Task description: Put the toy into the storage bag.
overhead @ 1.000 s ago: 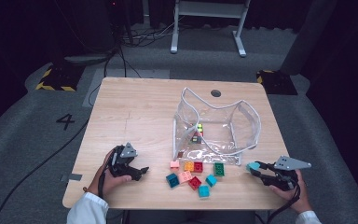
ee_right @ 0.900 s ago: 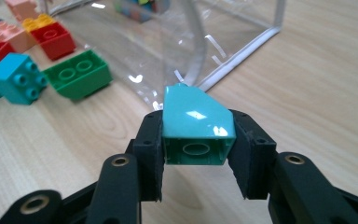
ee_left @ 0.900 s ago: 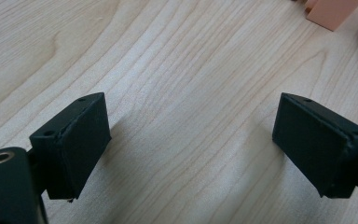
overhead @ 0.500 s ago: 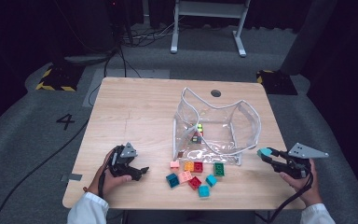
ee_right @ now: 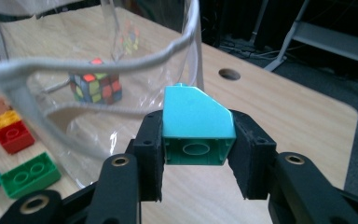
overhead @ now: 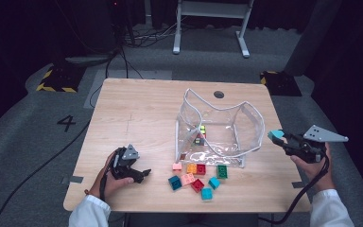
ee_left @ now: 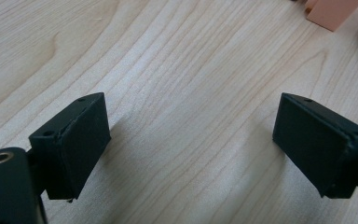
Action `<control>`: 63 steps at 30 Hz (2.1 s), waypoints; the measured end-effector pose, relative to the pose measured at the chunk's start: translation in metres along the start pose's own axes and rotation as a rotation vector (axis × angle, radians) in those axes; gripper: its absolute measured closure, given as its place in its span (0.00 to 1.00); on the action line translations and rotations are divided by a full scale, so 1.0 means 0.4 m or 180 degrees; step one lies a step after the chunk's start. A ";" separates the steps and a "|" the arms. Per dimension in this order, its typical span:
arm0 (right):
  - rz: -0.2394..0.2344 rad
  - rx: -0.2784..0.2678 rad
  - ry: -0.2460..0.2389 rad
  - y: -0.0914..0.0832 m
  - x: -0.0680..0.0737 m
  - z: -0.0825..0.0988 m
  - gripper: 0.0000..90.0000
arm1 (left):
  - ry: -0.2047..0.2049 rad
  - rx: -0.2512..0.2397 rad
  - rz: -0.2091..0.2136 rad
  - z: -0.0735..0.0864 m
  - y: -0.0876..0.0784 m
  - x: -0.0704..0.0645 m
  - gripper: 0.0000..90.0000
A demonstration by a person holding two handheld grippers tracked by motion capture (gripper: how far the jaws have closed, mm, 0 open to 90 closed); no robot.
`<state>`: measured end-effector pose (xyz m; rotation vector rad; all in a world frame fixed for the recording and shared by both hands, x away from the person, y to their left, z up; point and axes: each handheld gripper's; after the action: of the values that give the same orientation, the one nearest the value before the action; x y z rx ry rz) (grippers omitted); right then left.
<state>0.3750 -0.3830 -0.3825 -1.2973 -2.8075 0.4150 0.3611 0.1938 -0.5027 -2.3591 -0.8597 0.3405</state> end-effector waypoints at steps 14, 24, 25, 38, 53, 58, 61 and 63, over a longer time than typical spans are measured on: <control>-0.0103 -0.0102 -0.0270 0.044 -0.018 -0.162 0.65 | 0.0001 -0.0007 -0.0005 0.000 0.000 0.000 0.12; -0.0247 -0.0092 -0.0343 0.088 -0.006 -0.231 0.65 | 0.0001 -0.0001 0.0003 0.000 0.000 0.000 0.12; -0.0291 -0.0071 -0.0342 0.102 -0.002 -0.241 0.65 | -0.0007 -0.0006 0.0010 0.000 0.001 0.000 0.12; -0.0543 0.0115 -0.0456 0.197 0.034 -0.271 0.65 | -0.0006 -0.0005 0.0004 0.000 0.000 0.000 0.12; -0.1073 0.0465 -0.0754 0.286 0.077 -0.263 0.65 | -0.0003 0.0001 0.0002 0.000 0.000 0.000 0.12; -0.1161 0.0636 -0.0843 0.303 0.083 -0.256 0.65 | 0.0002 -0.0002 0.0000 0.000 0.000 0.000 0.12; -0.1241 0.0847 -0.0894 0.316 0.084 -0.247 0.65 | -0.0003 -0.0003 0.0009 0.000 0.000 0.000 0.12; -0.1248 0.1078 -0.0981 0.330 0.081 -0.234 0.65 | 0.0002 -0.0008 -0.0008 0.000 0.000 0.000 0.12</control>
<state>0.4644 -0.2555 -0.3281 -0.6453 -2.9458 1.0841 0.3612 0.1938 -0.5027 -2.3601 -0.8631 0.3378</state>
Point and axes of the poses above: each handheld gripper's, and its own axes: y roughly forward along the jaws, z roughly out of its underside, x roughly to its left, and after that the axes turned 10 degrees about -x, right-handed
